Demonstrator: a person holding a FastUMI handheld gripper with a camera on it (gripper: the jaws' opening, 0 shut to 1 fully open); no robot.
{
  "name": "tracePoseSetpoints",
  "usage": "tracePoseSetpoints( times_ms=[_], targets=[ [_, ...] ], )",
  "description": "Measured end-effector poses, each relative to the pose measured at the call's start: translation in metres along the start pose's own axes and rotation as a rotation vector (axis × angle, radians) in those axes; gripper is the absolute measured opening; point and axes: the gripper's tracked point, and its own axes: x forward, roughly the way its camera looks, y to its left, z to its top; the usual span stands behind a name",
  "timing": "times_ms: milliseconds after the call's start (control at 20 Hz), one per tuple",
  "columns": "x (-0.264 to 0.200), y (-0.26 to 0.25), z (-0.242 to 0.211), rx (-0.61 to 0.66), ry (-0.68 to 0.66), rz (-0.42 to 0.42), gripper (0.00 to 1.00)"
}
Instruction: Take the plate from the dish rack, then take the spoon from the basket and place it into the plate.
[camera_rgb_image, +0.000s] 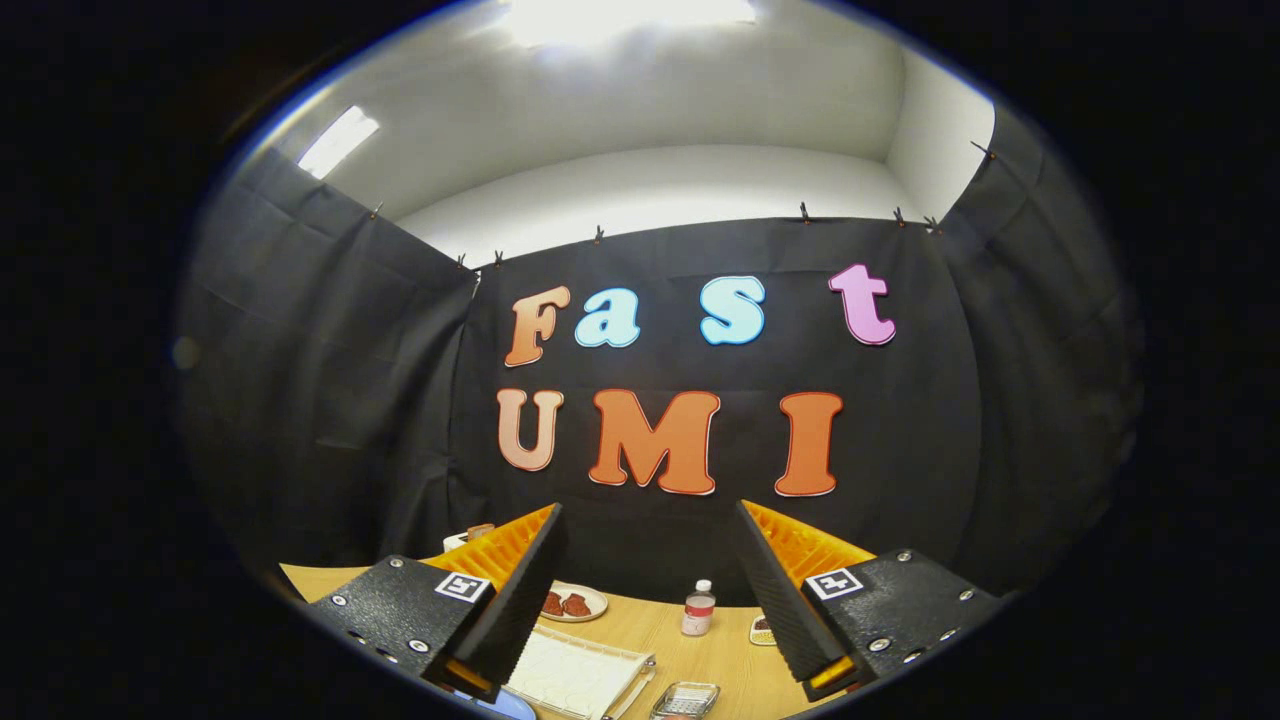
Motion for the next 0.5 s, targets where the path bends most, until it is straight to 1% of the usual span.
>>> tracePoseSetpoints(
  times_ms=[300, 500],
  targets=[
    [-0.0029, 0.0006, -0.0012, -0.024, 0.004, -0.015, 0.99],
    [-0.0079, -0.0062, 0.0013, -0.013, 0.007, -0.037, 0.99]
  ],
)
